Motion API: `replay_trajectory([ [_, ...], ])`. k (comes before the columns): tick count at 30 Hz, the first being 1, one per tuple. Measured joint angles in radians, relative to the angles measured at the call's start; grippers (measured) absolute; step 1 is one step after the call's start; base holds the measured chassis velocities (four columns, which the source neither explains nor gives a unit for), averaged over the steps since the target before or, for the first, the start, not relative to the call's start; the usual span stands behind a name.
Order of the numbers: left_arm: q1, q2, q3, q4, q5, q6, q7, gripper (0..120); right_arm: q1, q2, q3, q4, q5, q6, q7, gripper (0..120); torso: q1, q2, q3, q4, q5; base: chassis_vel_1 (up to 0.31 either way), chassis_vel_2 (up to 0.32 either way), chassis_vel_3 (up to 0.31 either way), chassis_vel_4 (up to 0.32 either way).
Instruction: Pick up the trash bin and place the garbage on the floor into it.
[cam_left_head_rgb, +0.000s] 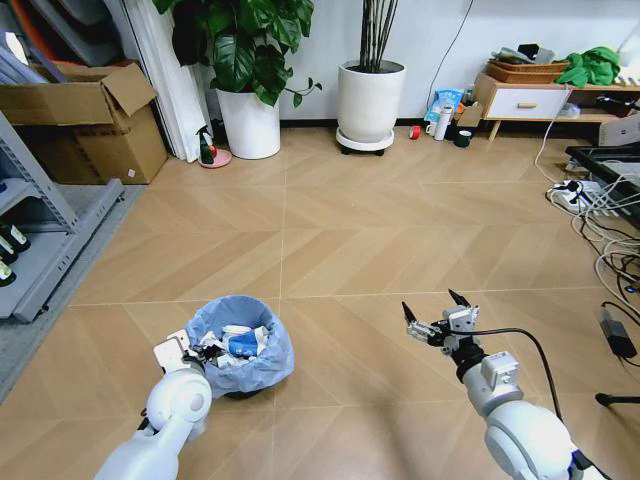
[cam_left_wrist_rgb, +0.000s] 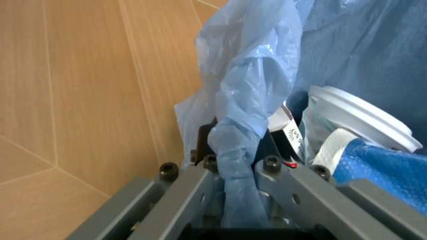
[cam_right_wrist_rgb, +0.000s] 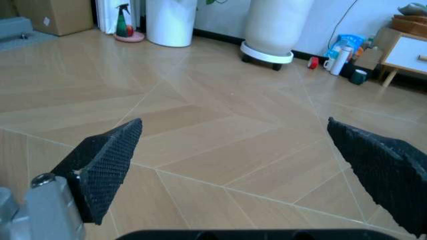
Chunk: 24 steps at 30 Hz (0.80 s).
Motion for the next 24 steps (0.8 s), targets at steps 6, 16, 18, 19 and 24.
replay_trajectory([
  [6,0.002,0.002,0.006,-0.012,0.003,0.005,-0.011,22,0.003,0.008,-0.003,-0.004,0.000,0.002,-0.001,100,0.000,0.000,0.000,0.0001,0.0001,0.000,0.000,0.000,0.000],
  [16,0.005,0.004,0.010,-0.047,0.038,-0.012,-0.020,61,-0.002,0.006,0.011,0.000,0.005,0.004,-0.001,100,0.000,0.000,0.000,0.0000,0.0000,0.000,0.000,0.000,0.000],
  [18,0.007,0.005,0.009,-0.051,0.052,-0.018,-0.020,66,-0.002,0.006,0.014,0.000,0.007,0.003,-0.001,100,0.000,0.000,0.000,0.0000,-0.0001,0.000,0.000,0.000,0.000],
  [19,0.010,0.007,0.008,-0.057,0.061,-0.021,-0.020,70,-0.002,0.007,0.017,0.001,0.008,0.003,-0.001,100,0.000,0.000,0.000,0.0000,0.0001,0.000,0.000,0.000,0.000],
  [24,0.014,0.008,0.004,-0.067,0.083,-0.029,-0.019,89,-0.004,0.008,0.028,0.005,0.012,0.003,0.001,100,0.000,0.000,0.000,0.0000,0.0000,0.000,0.000,0.000,0.000],
])
